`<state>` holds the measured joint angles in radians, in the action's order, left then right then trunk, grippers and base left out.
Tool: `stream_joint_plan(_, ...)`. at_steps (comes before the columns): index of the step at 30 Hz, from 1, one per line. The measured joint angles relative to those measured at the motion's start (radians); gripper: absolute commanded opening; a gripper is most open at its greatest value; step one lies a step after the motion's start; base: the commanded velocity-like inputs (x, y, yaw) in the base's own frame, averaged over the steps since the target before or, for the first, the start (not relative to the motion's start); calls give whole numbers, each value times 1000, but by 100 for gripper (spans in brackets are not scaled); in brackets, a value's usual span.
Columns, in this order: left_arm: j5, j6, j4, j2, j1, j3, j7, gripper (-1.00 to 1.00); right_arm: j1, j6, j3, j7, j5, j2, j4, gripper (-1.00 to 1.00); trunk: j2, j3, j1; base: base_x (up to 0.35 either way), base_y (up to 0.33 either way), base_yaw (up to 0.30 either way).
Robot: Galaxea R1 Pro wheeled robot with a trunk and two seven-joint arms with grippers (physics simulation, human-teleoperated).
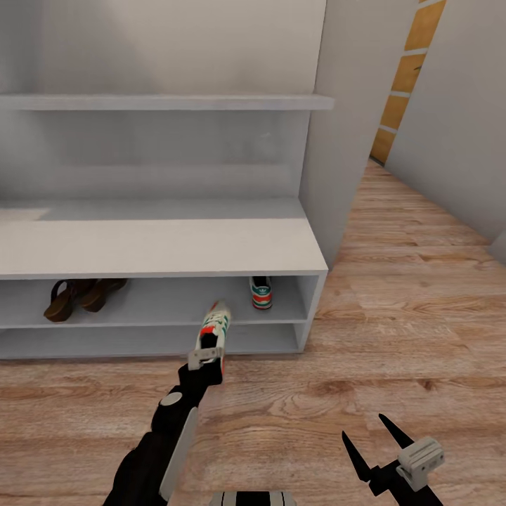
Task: Pick up the two gym shoes and the two sandals from the corridor floor and place them onto the hallstand (shoe rack) in the corridor, making sure they are on the rack and not on the floor. Arrange them so the two gym shoes are next to each other and the two sandals are next to each other.
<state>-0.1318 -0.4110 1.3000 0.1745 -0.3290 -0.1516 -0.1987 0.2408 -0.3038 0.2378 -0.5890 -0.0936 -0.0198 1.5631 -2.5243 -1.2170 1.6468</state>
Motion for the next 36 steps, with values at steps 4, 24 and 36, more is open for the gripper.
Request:
stream_joint_plan(4, -1, 0, -11, 0, -22, 0, -3, -100, 0, 0, 0, 0, 0, 0, 0, 100, 0, 0, 0, 0, 0, 0)
stream_joint_plan(24, -3, -50, -109, 0, -187, 0, -13, -100, 0, 0, -2, 3, 0, 1, 1, 100, 0, 0, 0, 0, 0, 0)
stream_joint_plan(36, -71, -60, -215, 0, -282, 0, -12, -100, 0, 0, -5, 6, 3, 1, 0, 100, 0, 0, 0, 0, 0, 0)
